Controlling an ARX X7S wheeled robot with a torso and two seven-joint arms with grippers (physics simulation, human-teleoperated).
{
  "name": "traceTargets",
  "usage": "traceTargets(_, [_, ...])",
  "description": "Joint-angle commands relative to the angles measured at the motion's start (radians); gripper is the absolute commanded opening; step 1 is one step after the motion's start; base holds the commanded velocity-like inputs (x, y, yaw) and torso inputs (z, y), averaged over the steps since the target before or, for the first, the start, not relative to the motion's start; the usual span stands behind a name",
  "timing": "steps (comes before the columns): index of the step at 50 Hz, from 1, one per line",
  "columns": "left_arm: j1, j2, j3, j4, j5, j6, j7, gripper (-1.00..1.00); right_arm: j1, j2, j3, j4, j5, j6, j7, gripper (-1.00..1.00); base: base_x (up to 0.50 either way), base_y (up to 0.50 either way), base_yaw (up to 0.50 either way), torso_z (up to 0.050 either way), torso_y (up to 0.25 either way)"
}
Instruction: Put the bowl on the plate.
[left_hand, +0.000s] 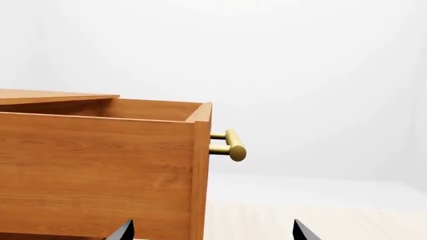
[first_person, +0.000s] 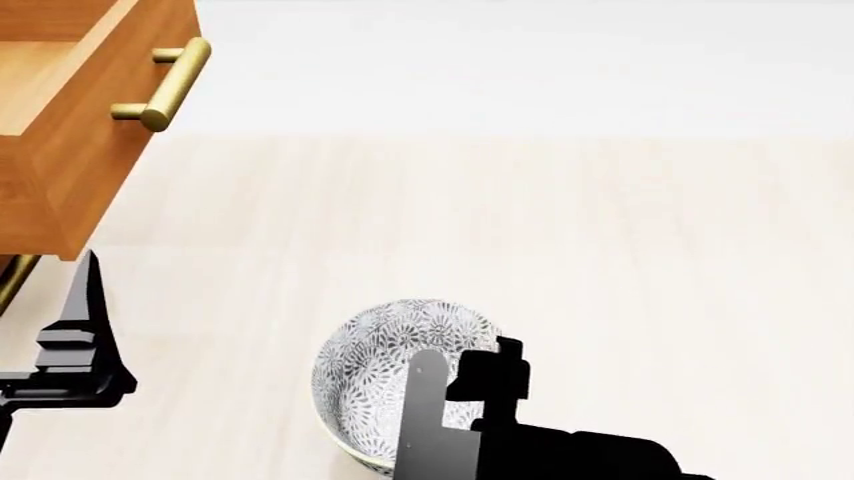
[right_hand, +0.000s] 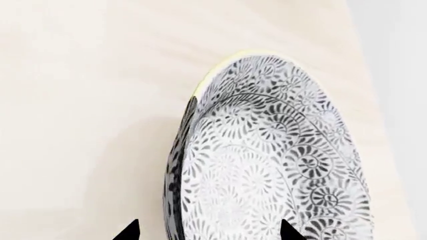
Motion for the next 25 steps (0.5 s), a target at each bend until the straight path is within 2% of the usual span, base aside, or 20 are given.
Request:
traceTargets(1, [0.002,-0.005,0.002,-0.002,-0.006,0.005,-0.005,1.00,0.001,-0.031,-0.014,0.091,-0.017,-0.036,0.023,-1.00,0.00,0.00,0.00,0.000,0.000])
traceTargets(8, [0.003,-0.007,0.003,-0.003,-0.008,0.008,-0.009,1.00,-0.002,-0.036,-0.022,0.120,-0.025,-0.054,0.031,-1.00,0.00,0.00,0.00,0.000,0.000])
traceTargets(14, [0.004,-0.009,0.005,0.000,-0.010,0.009,-0.013,1.00,-0.003,-0.012,-0.025,0.060,-0.033,-0.025,0.024,-1.00,0.00,0.00,0.00,0.000,0.000])
traceTargets(19, [0.006,-0.011,0.006,0.004,-0.014,0.007,-0.016,1.00,0.009,0.018,-0.024,-0.011,-0.047,0.020,0.013,-1.00,0.00,0.00,0.00,0.000,0.000])
traceTargets(25, [0.010,-0.013,0.004,0.020,-0.023,0.002,-0.020,1.00,0.059,0.101,0.001,-0.232,-0.068,0.171,-0.037,-1.00,0.00,0.00,0.00,0.000,0.000])
